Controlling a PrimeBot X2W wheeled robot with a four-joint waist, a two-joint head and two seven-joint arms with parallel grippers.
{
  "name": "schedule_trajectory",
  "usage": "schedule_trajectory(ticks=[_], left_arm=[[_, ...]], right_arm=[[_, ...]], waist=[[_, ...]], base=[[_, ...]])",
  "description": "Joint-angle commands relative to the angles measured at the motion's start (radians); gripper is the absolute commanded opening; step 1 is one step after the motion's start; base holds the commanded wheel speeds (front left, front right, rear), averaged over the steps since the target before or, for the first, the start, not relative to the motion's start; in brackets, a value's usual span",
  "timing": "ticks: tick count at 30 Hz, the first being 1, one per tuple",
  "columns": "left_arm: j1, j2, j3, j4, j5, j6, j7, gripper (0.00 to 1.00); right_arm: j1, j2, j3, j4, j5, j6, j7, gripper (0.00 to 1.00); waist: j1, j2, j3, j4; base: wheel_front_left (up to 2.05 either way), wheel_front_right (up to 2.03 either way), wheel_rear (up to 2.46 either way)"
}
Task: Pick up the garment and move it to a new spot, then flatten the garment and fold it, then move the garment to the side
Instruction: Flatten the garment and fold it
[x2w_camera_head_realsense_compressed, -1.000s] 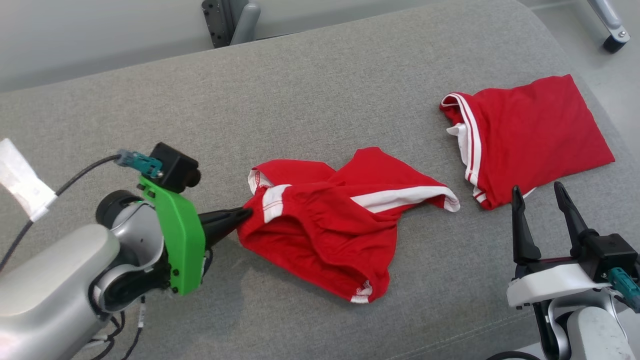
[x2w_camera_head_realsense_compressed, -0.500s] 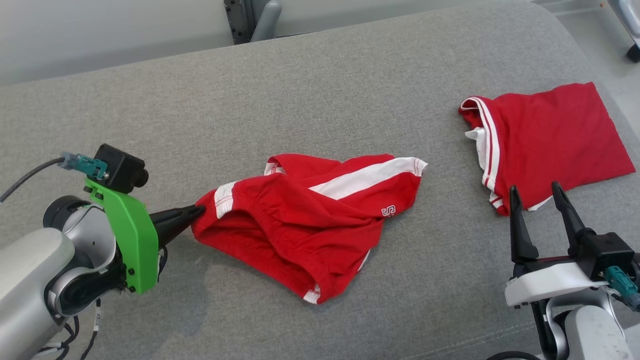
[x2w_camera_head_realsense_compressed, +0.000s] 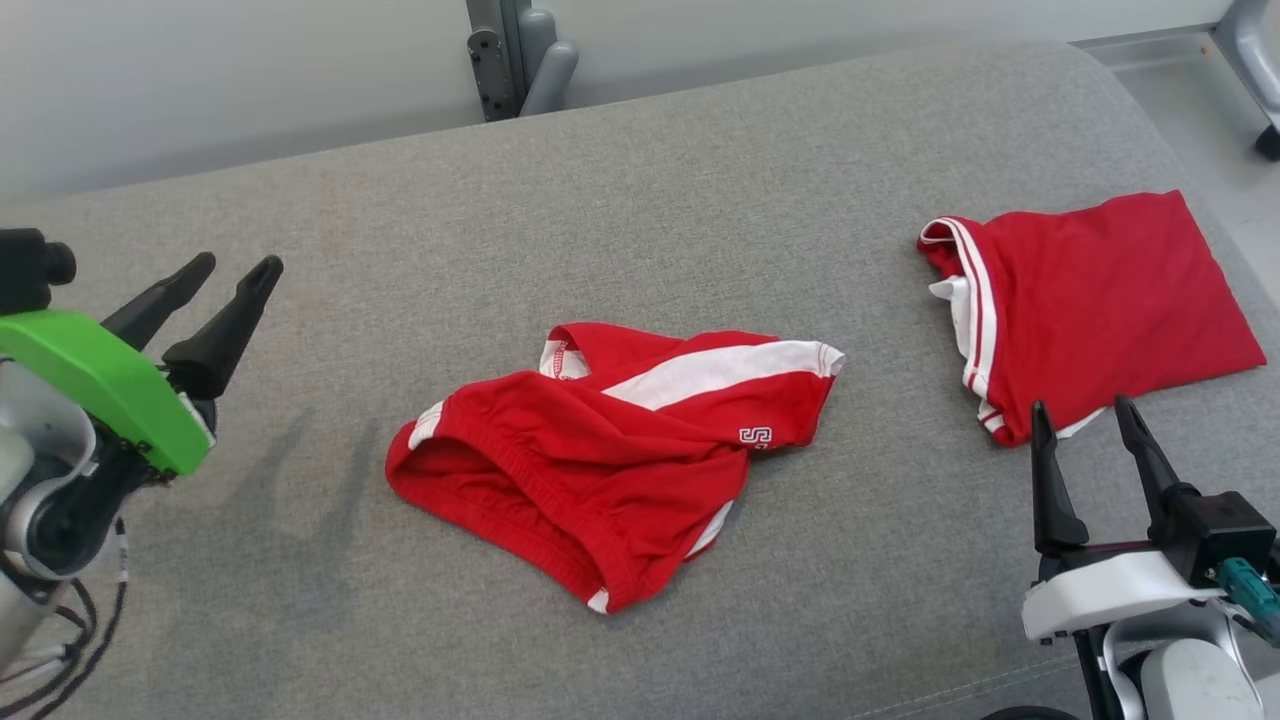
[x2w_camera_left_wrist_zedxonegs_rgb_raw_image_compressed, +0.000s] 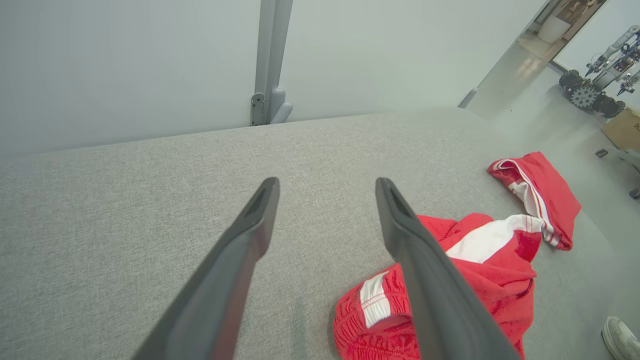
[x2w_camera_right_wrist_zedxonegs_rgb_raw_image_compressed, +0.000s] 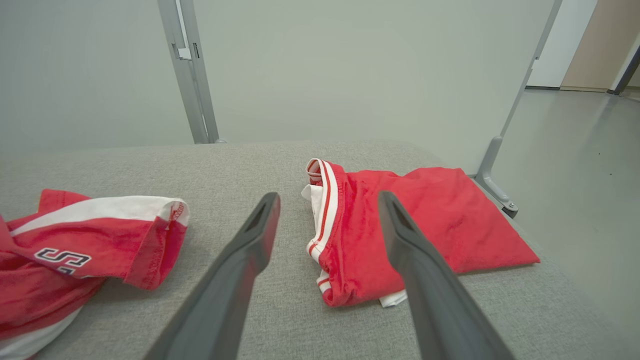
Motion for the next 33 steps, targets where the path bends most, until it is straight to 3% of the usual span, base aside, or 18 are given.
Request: schedule_trajectory(ticks=[1, 4, 7, 10, 14, 16, 24, 33], left_arm=[[0.042, -0.023, 0.012, -0.016, -0.02, 0.023, -0.039, 1.0], [0.108, -0.062, 0.075, -0.044, -0.078, 0.144, -0.167, 1.0], [0.189, -0.148, 0.113, -0.074, -0.096, 0.279, -0.219, 1.0], [0.273, -0.259, 0.153, -0.098, -0.123, 0.344, -0.231, 1.0], [0.356, -0.394, 0.159, -0.12, -0.134, 0.357, -0.232, 1.0], [0.384, -0.434, 0.149, -0.118, -0.14, 0.36, -0.232, 1.0], [0.356, -0.468, 0.123, -0.01, -0.105, 0.382, -0.225, 1.0], [0.3, -0.523, 0.132, 0.12, -0.113, 0.339, -0.204, 1.0]], right_arm=[[0.014, -0.003, -0.006, -0.001, -0.004, -0.002, -0.003, 1.0], [0.026, -0.002, -0.012, -0.006, 0.0, -0.002, -0.003, 1.0], [0.032, -0.002, -0.014, -0.01, 0.0, -0.002, -0.003, 1.0], [0.029, -0.003, -0.011, -0.013, -0.004, -0.002, -0.003, 1.0], [0.021, -0.002, -0.009, -0.015, -0.008, -0.002, -0.003, 1.0], [0.02, -0.003, -0.009, -0.016, -0.01, -0.002, -0.003, 1.0], [0.02, -0.002, -0.006, -0.019, -0.014, -0.002, -0.003, 1.0], [0.01, -0.002, 0.001, -0.013, -0.011, -0.002, -0.003, 1.0]], waist=[[0.0, 0.0, -0.013, 0.008], [0.0, 0.0, -0.02, 0.016], [0.0, 0.0, -0.018, 0.031], [0.0, 0.0, -0.007, 0.04], [0.0, 0.0, 0.003, 0.045], [0.0, 0.0, 0.006, 0.045], [0.0, 0.0, 0.019, 0.04], [0.0, 0.0, 0.031, 0.025]], base=[[0.0, 0.0, 0.0], [0.0, 0.0, 0.0], [0.0, 0.0, 0.0], [0.0, 0.0, 0.0], [0.0, 0.0, 0.0], [0.0, 0.0, 0.0], [0.0, 0.0, 0.0], [0.0, 0.0, 0.0]])
